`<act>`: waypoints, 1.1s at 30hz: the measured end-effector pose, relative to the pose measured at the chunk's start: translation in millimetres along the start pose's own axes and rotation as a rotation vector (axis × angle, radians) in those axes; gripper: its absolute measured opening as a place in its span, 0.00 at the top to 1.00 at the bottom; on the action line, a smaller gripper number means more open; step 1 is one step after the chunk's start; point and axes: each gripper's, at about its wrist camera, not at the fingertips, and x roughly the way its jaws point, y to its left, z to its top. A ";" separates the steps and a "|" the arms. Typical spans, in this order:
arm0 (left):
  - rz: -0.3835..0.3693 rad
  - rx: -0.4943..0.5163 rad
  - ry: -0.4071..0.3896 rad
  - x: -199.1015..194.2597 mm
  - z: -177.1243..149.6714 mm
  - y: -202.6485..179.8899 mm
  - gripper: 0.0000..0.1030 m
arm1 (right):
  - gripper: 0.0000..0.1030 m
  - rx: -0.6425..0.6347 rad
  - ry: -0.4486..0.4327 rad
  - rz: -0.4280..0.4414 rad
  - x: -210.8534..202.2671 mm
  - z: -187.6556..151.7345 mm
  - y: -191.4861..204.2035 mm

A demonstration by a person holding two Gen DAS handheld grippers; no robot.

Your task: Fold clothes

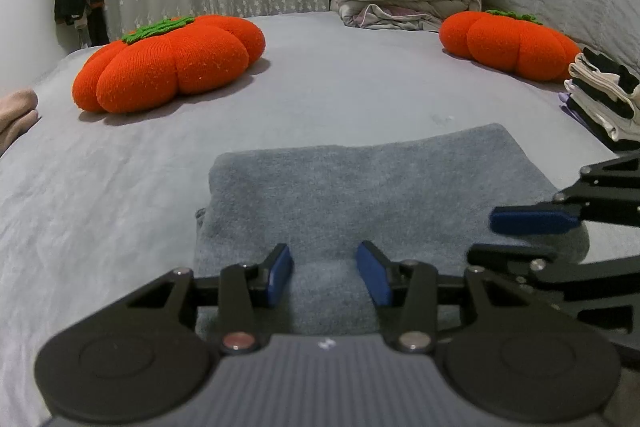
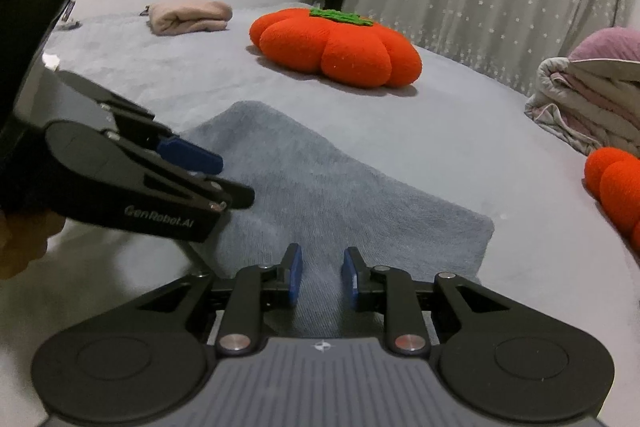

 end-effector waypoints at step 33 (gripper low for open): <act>0.020 0.011 0.000 -1.6 1.0 -2.8 0.60 | 0.71 0.169 0.101 -0.029 -15.6 -9.7 -27.4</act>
